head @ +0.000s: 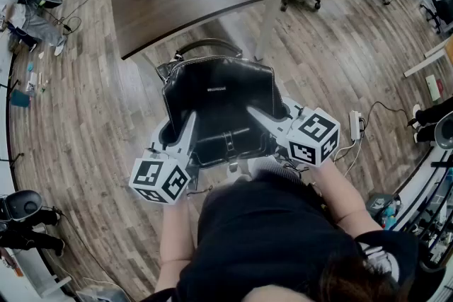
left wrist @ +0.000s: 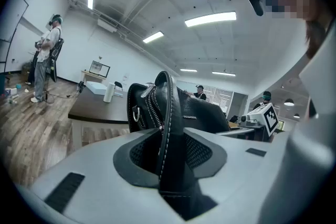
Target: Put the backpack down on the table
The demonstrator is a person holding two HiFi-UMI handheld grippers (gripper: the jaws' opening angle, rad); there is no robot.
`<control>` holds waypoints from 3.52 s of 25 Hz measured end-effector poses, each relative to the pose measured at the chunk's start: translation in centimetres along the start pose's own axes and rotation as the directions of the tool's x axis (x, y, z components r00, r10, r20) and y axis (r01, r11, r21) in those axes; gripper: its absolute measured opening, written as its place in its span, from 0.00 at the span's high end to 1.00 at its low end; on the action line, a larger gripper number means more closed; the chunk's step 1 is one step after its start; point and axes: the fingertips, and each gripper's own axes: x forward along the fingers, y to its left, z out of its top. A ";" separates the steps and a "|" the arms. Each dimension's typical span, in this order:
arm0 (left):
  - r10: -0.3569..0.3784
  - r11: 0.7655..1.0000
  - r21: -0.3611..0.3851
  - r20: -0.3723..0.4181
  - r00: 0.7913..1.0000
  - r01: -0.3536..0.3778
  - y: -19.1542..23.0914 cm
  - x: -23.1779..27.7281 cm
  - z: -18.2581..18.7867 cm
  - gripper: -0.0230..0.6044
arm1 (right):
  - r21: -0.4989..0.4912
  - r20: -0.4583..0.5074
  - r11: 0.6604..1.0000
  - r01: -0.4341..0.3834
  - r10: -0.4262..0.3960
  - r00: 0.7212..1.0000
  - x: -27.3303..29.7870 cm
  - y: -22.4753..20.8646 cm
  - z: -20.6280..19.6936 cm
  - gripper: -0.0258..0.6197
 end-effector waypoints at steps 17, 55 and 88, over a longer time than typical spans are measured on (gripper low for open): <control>0.061 0.998 -0.015 -0.003 0.998 -0.061 1.2 5.2 1.0 0.75 | 0.062 -0.036 0.997 -0.055 0.057 0.998 1.8 -5.7 1.3 0.87; 0.205 0.978 0.025 0.084 0.975 -0.207 3.3 20.9 9.2 0.75 | -0.014 -0.007 0.985 -0.171 0.171 0.985 6.5 -22.0 10.7 0.87; 0.047 0.996 0.067 0.165 0.985 -0.058 23.6 32.0 23.3 0.77 | -0.028 0.042 0.999 -0.047 0.048 0.998 27.3 -30.7 23.1 0.87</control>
